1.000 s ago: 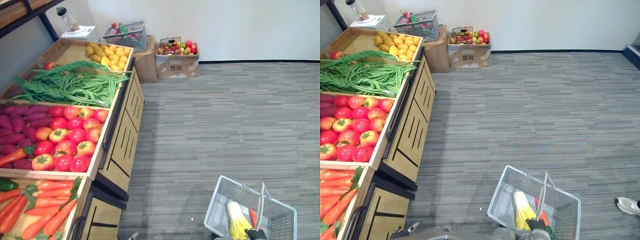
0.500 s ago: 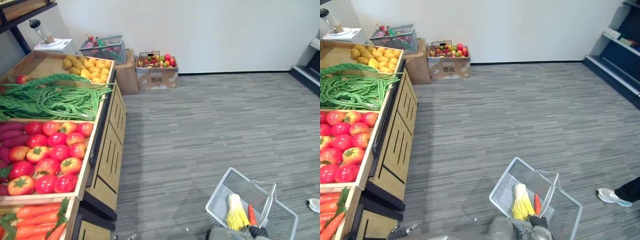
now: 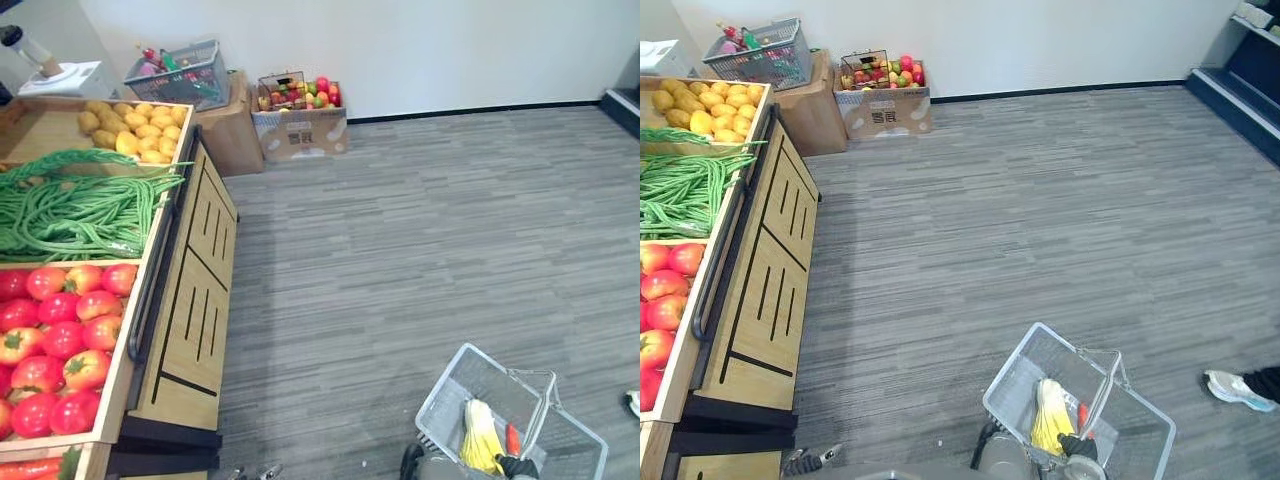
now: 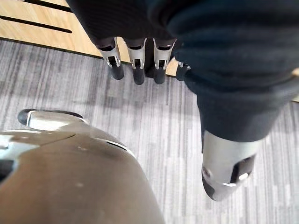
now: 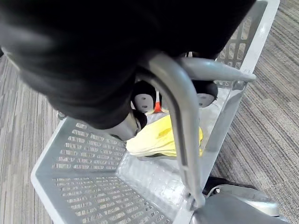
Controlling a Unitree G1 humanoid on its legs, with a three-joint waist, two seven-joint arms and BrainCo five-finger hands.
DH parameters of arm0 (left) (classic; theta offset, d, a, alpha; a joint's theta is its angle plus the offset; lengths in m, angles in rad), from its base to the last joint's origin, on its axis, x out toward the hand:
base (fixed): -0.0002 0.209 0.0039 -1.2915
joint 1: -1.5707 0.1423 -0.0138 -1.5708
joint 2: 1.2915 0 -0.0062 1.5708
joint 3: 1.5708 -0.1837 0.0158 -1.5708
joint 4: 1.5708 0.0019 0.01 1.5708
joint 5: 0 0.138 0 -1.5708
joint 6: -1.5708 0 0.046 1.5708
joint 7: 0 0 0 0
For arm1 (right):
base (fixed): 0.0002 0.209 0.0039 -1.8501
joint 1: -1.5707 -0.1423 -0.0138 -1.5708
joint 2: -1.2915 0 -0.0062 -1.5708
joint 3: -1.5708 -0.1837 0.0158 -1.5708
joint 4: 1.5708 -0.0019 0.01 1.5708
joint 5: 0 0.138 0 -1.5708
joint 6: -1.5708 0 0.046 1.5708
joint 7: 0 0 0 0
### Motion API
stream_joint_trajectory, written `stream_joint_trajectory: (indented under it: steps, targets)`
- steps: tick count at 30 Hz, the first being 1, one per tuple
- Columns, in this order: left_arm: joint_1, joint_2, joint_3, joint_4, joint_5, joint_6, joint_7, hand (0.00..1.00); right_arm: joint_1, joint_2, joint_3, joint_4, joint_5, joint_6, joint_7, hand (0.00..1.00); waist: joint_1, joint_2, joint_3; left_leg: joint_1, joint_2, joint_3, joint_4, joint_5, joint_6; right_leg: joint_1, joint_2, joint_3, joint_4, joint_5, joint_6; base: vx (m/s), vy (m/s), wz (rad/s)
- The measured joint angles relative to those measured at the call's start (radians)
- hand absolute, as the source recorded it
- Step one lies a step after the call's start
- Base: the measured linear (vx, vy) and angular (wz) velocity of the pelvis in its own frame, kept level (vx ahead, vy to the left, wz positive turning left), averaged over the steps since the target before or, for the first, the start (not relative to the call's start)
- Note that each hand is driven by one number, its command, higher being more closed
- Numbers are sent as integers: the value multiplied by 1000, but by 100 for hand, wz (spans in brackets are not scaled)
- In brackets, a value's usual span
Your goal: Pick vegetable in the basket
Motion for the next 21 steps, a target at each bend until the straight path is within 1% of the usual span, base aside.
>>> stream_joint_trajectory:
  steps: [1,2,3,4,5,6,7,8,9,10,11,13,14,15,17,18,19,20,21]
  targets:
    - [0,1,4,0,-19,0,0,0,0,1,2,2,0,0,2,100,1,-4,2,-29,-3,-18,64,51,-20,21,1,1,-25,3,-4,210,-133,-7]
    - [2,6,11,-1,-25,-1,2,0,2,0,6,4,-1,1,3,100,3,-17,8,-57,-4,-32,113,40,-29,47,-1,3,-52,6,-9,221,-101,-6]
    - [4,3,14,-2,-33,-1,8,0,6,3,7,6,-1,3,2,100,2,-14,8,-71,-8,-35,119,-22,-30,84,-4,6,-80,9,-8,244,-48,-6]
    - [5,1,17,-2,-44,-1,10,0,8,3,6,8,-1,5,2,100,2,-14,8,-75,-15,-27,99,-62,-24,105,-7,10,-92,9,-7,235,-15,-10]
    - [8,-1,21,-4,-48,-2,12,0,7,5,3,10,0,6,2,100,3,-15,8,-84,-21,-20,49,-97,-10,124,-12,16,-106,11,-4,202,64,-17]
    - [8,-1,24,-5,-52,-3,15,0,4,8,-1,12,0,6,0,100,2,-15,9,-96,-31,-21,-51,-119,-1,136,-21,21,-118,15,3,102,101,-24]
    - [8,-4,30,-5,-52,-4,18,0,1,7,-2,12,-1,5,-1,100,2,-15,8,-102,-40,-21,-152,-110,11,135,-30,33,-120,20,11,126,231,-34]
    - [8,-9,32,-4,-52,-6,23,0,0,2,-2,11,-1,3,-1,100,3,-9,7,-105,-45,-21,-285,-38,44,136,-33,50,-132,28,30,92,243,-39]
    - [9,-16,33,-2,-52,-6,24,0,0,-3,-2,9,-1,2,-1,100,5,1,6,-109,-48,-21,-335,36,53,136,-27,61,-140,33,44,126,310,-54]
    - [10,-27,46,6,-52,-6,24,0,1,-8,-1,6,-1,2,-1,100,5,16,4,-99,-50,-20,-358,42,66,147,-18,83,-162,42,72,114,251,-34]
    - [10,-9,47,6,-51,-6,23,0,4,11,0,3,0,1,-1,100,-4,-10,-3,-87,-78,-13,-384,39,73,153,-44,96,-191,52,87,106,233,-27]
    - [9,12,46,4,-51,-6,23,0,11,31,-3,8,0,2,0,100,-2,-39,-6,-81,-110,13,-401,37,88,149,-75,115,-207,61,100,69,189,-16]
    - [13,19,46,6,-51,-3,22,0,17,41,-4,7,0,2,2,100,-1,-58,-14,-61,-126,32,-409,33,98,155,-88,129,-211,63,104,64,177,-34]
    - [23,21,44,8,-50,-1,21,0,27,47,-4,6,-1,2,3,100,-1,-58,-21,-37,-142,40,-428,33,100,160,-98,147,-217,68,112,53,114,-33]
    - [25,24,23,11,-47,-1,19,0,35,48,-3,4,-1,1,5,100,-1,-63,-29,4,-149,58,-462,39,109,175,-103,159,-221,68,113,44,43,-28]
    - [25,24,14,14,-38,-2,16,0,37,47,-2,4,-3,1,9,100,-1,-55,-35,20,-152,64,-487,46,117,174,-103,167,-221,68,113,25,9,-21]
    - [22,25,8,19,-33,-2,13,0,37,47,-1,3,-4,0,13,100,-3,-56,-41,24,-153,65,-495,49,118,171,-104,168,-221,68,114,24,0,-15]
    - [17,25,-1,28,-18,-3,4,0,37,45,-1,4,-5,0,22,100,-4,-50,-44,29,-154,68,-511,55,118,165,-104,170,-219,67,115,33,-2,-6]
    - [14,25,-13,35,-13,-2,-4,0,39,45,-1,4,-5,0,27,100,-5,-50,-44,41,-155,70,-528,60,118,166,-104,172,-213,62,122,44,-4,-4]
